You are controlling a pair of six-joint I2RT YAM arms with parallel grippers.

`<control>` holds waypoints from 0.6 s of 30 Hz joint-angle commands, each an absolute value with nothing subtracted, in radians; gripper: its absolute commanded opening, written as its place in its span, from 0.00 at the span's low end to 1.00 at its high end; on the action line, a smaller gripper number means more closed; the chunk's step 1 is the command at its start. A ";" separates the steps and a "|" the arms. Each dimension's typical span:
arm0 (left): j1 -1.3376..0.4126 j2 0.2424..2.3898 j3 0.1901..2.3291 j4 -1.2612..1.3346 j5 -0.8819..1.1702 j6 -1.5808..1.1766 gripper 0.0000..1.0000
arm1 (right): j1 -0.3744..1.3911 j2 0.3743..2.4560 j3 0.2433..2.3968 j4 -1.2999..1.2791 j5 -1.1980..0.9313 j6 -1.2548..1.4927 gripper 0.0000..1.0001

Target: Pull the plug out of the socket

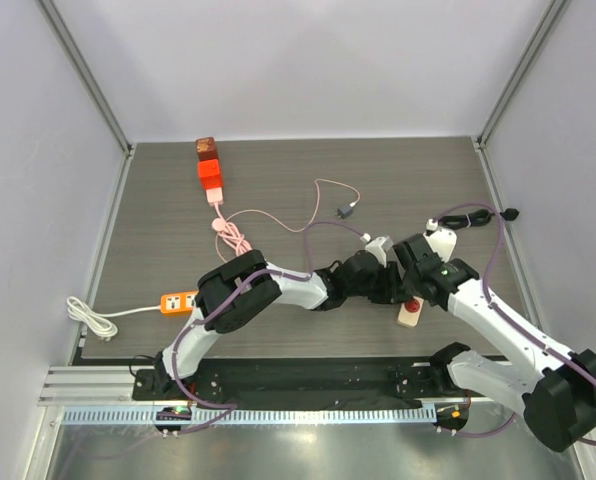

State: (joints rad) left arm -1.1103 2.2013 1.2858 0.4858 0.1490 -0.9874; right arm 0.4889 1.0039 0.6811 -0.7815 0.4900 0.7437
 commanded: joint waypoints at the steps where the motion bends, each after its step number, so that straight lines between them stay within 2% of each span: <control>1: -1.089 2.315 1.273 0.264 0.008 -0.940 0.37 | 0.512 0.901 0.816 -0.749 0.426 0.779 0.01; 8: -1.083 2.322 1.276 0.264 0.012 -0.942 0.37 | 0.512 0.879 0.787 -0.765 0.394 0.788 0.01; 10: -1.078 2.319 1.264 0.282 0.024 -0.939 0.40 | 0.512 0.877 0.763 -0.765 0.413 0.782 0.01; 14: -1.063 2.292 1.197 0.485 0.127 -0.928 0.56 | 0.511 0.884 0.741 -0.765 0.439 0.770 0.01; 15: -1.054 2.283 1.181 0.529 0.184 -0.940 0.64 | 0.512 0.884 0.739 -0.764 0.440 0.764 0.01; 18: -1.042 2.278 1.147 0.626 0.253 -0.954 0.71 | 0.511 0.879 0.741 -0.762 0.439 0.759 0.01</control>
State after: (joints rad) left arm -1.0794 2.2150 1.2064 0.6624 0.2562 -0.9897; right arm 0.4938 0.9234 0.6853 -0.8349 0.4706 0.7490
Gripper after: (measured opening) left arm 0.690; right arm 0.366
